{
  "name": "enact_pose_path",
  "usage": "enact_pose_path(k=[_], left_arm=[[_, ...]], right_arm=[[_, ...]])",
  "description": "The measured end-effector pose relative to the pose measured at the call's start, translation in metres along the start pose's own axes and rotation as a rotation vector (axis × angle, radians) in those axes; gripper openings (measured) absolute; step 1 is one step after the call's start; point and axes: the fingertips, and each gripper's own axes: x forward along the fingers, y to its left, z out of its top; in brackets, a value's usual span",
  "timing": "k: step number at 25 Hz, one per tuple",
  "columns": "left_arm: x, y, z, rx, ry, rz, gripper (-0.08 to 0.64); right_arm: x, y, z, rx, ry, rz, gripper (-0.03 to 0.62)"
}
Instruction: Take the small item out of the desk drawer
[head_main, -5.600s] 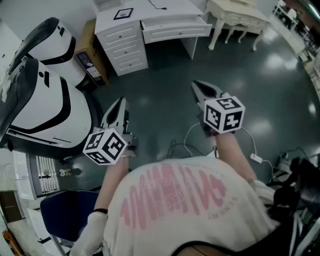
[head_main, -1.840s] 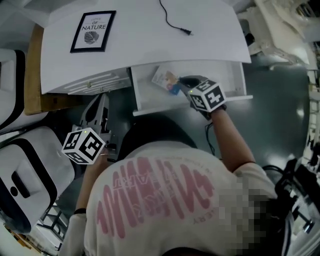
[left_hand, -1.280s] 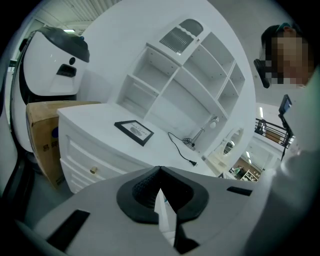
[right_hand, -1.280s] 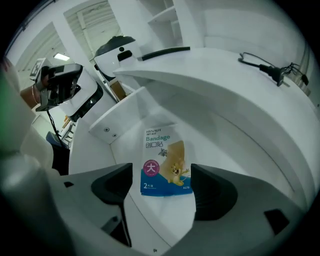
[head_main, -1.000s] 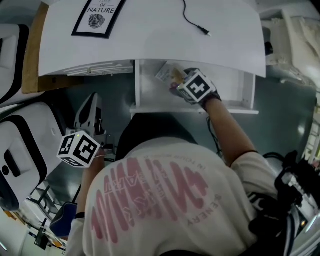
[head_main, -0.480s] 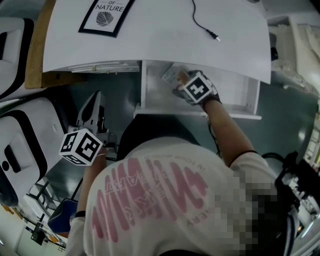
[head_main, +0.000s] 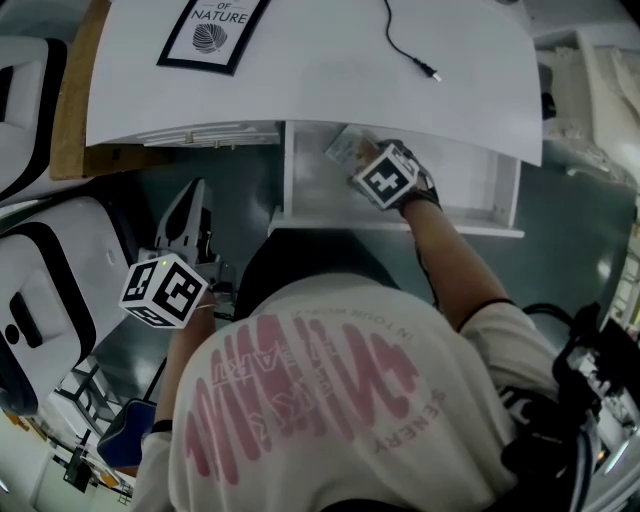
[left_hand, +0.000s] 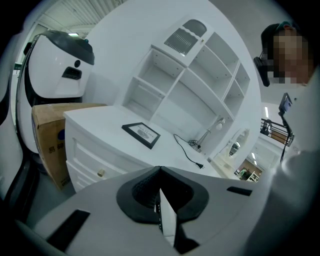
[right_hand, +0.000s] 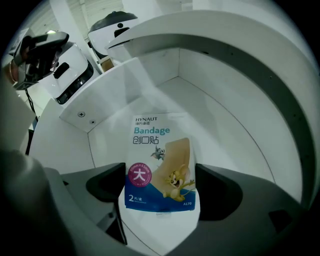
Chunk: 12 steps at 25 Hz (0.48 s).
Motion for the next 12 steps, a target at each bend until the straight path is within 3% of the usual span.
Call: enact_pose_path(k=[12], left_arm=[[-0.012,0.005,-0.006,-0.028,-0.016,0.010,0.028]], right_arm=[[-0.005,0.001,0.001,0.011,-0.003,0.024,0.448]])
